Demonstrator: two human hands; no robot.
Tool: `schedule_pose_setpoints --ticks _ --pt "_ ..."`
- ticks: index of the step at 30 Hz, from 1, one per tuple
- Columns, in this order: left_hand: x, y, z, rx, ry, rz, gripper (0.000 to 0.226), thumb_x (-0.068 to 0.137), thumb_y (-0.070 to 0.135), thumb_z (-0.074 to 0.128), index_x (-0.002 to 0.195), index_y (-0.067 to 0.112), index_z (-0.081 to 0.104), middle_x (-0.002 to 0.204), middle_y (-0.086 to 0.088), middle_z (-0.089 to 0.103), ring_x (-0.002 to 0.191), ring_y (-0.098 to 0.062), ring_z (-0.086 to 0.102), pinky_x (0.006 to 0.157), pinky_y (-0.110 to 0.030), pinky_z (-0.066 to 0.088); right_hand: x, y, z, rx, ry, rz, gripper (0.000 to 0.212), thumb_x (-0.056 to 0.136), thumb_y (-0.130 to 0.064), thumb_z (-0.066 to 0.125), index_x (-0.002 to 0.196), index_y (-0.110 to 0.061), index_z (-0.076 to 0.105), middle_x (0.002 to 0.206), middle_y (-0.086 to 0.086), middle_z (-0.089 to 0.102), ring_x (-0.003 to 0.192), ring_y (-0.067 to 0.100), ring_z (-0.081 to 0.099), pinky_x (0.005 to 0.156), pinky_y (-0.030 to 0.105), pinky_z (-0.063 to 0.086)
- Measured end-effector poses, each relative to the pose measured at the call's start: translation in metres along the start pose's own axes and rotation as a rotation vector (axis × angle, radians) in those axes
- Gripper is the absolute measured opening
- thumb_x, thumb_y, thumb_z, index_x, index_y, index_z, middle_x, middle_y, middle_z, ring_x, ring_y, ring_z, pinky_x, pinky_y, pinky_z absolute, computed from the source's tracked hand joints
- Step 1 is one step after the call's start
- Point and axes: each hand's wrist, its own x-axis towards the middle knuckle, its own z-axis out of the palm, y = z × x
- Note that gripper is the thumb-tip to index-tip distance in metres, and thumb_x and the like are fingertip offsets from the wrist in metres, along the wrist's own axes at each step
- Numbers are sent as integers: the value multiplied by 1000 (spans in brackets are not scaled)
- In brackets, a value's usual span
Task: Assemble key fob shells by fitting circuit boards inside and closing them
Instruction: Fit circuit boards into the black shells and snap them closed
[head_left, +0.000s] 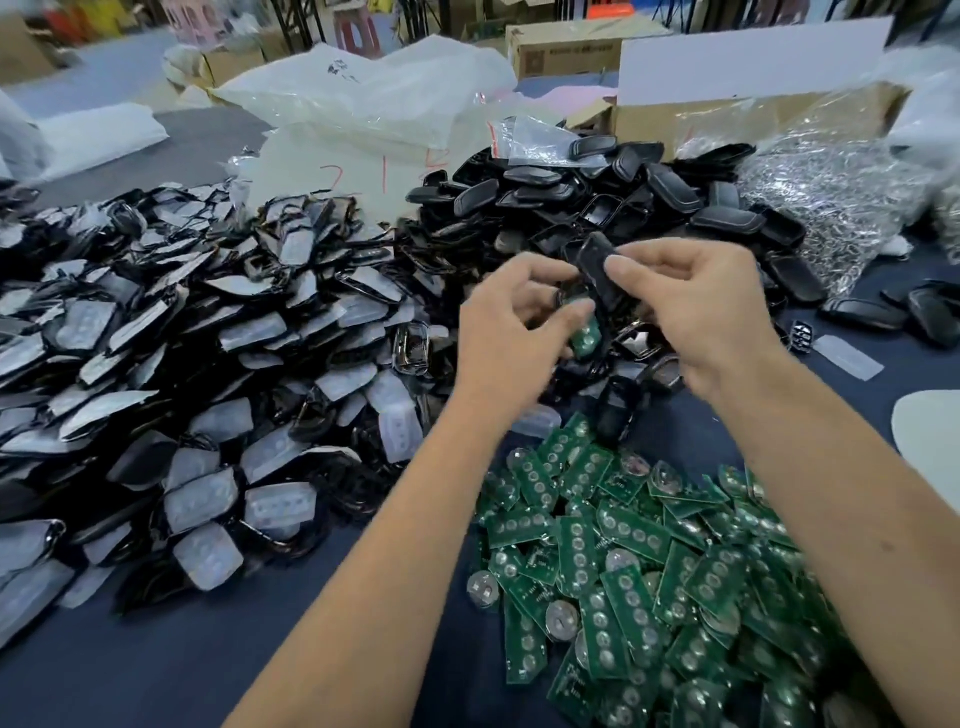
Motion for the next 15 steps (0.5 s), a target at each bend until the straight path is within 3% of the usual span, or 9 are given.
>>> schedule_pose_setpoints --ticks 2,4,6,8,10,15 --pt "-6 -11 15 155 -44 -21 22 86 16 83 106 22 75 87 4 69 75 -12 70 67 -31 61 -5 11 -17 38 19 31 6 89 -16 82 87 -22 81 85 0 81 77 12 75 71 26 57" --pt "-8 -18 18 233 -52 -36 26 85 21 85 109 26 77 92 12 69 80 -5 67 74 -23 59 -11 21 -26 43 -2 33 8 89 -15 82 87 -23 82 89 0 81 84 13 76 79 29 58" --pt "-9 -20 18 284 -4 7 29 88 22 81 116 27 76 99 12 70 88 0 65 76 -13 52 -16 25 -29 4 -44 -3 11 88 -14 82 88 -24 82 88 0 81 85 12 75 82 30 58" --pt "-9 -18 19 260 78 90 24 96 19 71 120 24 75 105 7 71 92 -3 67 76 -15 53 -18 25 -30 -77 -98 -71 11 88 -14 83 92 -25 82 85 2 81 83 13 74 84 29 59" --pt "-9 -16 18 150 85 113 20 102 20 64 118 20 76 103 3 74 86 -10 71 68 -19 56 -20 24 -31 -153 -167 -123 13 88 -15 83 92 -27 82 82 0 79 78 8 72 79 23 57" --pt "-9 -15 18 -13 -11 27 9 95 11 73 97 17 79 83 -2 77 69 -14 72 62 -25 56 -22 25 -29 -148 -221 -148 12 88 -14 84 98 -18 81 78 -3 77 76 6 70 76 22 54"
